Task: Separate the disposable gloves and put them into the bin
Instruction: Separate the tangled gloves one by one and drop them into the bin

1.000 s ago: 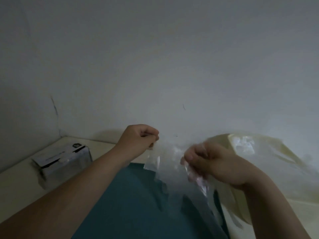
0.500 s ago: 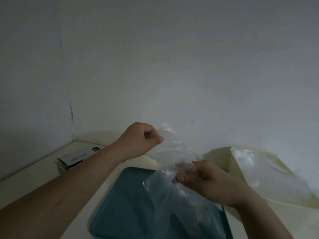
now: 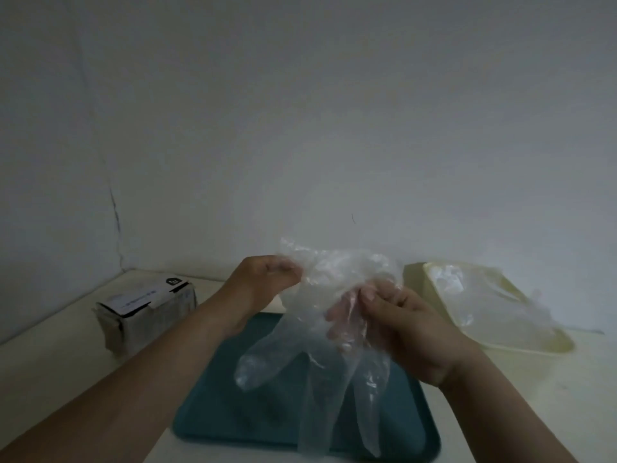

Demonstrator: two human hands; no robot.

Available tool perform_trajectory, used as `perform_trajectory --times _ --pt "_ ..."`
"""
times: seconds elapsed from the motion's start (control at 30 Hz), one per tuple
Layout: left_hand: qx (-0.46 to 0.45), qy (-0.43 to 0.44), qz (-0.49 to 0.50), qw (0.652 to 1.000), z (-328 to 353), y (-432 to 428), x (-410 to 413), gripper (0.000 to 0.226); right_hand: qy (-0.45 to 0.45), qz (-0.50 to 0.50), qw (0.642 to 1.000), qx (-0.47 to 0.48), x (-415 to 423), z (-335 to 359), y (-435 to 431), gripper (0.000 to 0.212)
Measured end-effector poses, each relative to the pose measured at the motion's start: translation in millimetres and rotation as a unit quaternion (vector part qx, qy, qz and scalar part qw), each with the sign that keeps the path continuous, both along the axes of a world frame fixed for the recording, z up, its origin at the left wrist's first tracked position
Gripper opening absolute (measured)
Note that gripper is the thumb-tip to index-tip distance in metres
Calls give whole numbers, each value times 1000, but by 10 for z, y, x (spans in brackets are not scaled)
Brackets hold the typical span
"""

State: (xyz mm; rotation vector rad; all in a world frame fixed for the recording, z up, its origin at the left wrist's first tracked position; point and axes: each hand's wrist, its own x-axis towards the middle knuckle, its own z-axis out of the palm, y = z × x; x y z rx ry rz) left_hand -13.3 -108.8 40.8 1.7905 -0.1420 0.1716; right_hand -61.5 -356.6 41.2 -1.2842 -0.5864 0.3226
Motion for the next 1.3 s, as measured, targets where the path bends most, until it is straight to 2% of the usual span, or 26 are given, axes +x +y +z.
perform_trajectory --times 0.1,0.2,0.27,0.37,0.4,0.5,0.57,0.63,0.7,0.8,0.9,0.97,1.1,1.3 --pt "-29 -2 -48 998 -107 -54 -31 12 -63 -101 990 -81 46 -30 66 30" --pt "-85 -11 -87 993 -122 -49 -84 11 -158 -125 960 -193 1 -91 25 23" --pt "-16 -25 -96 995 -84 -19 -76 7 -206 -137 936 -251 -36 -89 -5 15" --pt "104 -4 -155 982 48 0 -83 5 -329 -181 862 -341 -36 -12 -2 9" --pt "134 0 -178 975 96 -3 -84 6 -348 -180 847 -359 -45 48 35 6" --pt "179 0 -230 957 260 -82 -137 8 -362 -143 848 -361 -13 174 128 16" --pt "223 -10 -257 940 333 -114 -145 13 -331 -123 879 -322 18 202 168 18" --pt "259 -22 -254 932 362 -127 -145 16 -260 -123 914 -287 44 218 168 12" --pt "220 -29 -238 946 321 -119 -125 20 -207 -126 935 -259 71 205 143 7" --pt "40 4 -189 981 167 -110 -119 30 -181 -164 937 -249 128 143 124 13" --pt "-101 87 -189 973 -22 -89 -103 38 -141 -198 946 -214 156 111 115 14" --pt "-123 113 -201 965 -127 -87 -107 30 -100 -223 954 -172 184 101 113 13" --pt "-106 110 -162 975 -210 -107 -113 9 -55 -294 946 -121 314 138 117 20" --pt "-96 106 -155 978 -361 -59 -121 20 -51 -354 925 -126 417 347 -100 25"
